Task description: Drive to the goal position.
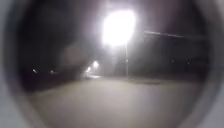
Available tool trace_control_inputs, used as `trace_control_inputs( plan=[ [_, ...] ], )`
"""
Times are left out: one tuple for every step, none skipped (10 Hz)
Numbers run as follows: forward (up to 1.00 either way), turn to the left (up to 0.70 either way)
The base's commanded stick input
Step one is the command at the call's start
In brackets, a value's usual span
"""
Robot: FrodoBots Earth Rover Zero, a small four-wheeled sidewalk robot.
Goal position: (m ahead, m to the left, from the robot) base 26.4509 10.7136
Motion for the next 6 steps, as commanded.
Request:
trace_control_inputs(
  plan=[
    [1.00,0.26],
    [1.00,0.26],
    [1.00,0.27],
    [1.00,0.05],
    [1.00,0.05],
    [1.00,0.05]
  ],
)
